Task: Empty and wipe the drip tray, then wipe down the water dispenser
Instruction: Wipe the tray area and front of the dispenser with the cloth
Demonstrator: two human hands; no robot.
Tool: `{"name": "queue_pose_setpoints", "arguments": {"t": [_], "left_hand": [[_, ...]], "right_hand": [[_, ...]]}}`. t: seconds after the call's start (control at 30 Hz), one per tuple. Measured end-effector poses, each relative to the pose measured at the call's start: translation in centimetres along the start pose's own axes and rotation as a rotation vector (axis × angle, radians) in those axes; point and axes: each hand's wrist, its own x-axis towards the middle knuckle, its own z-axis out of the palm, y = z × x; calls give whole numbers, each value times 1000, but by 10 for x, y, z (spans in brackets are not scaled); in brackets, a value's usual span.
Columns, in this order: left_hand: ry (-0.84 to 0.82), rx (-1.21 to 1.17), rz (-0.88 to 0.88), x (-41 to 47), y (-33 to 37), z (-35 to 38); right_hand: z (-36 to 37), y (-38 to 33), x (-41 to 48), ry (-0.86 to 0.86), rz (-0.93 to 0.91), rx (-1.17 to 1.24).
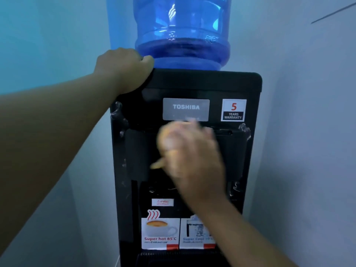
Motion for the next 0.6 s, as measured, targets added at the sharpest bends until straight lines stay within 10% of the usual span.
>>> {"name": "queue_pose_setpoints", "arguments": {"t": [0.13, 0.47, 0.6], "left_hand": [[12, 17, 7, 4, 2, 5], [11, 35, -4, 12, 2, 12], [14, 33, 17, 11, 2, 12]], "right_hand": [[-5, 13, -2, 61, 193, -44], [1, 17, -2, -215, -603, -122], [5, 14, 21, -118, -229, -155]]}}
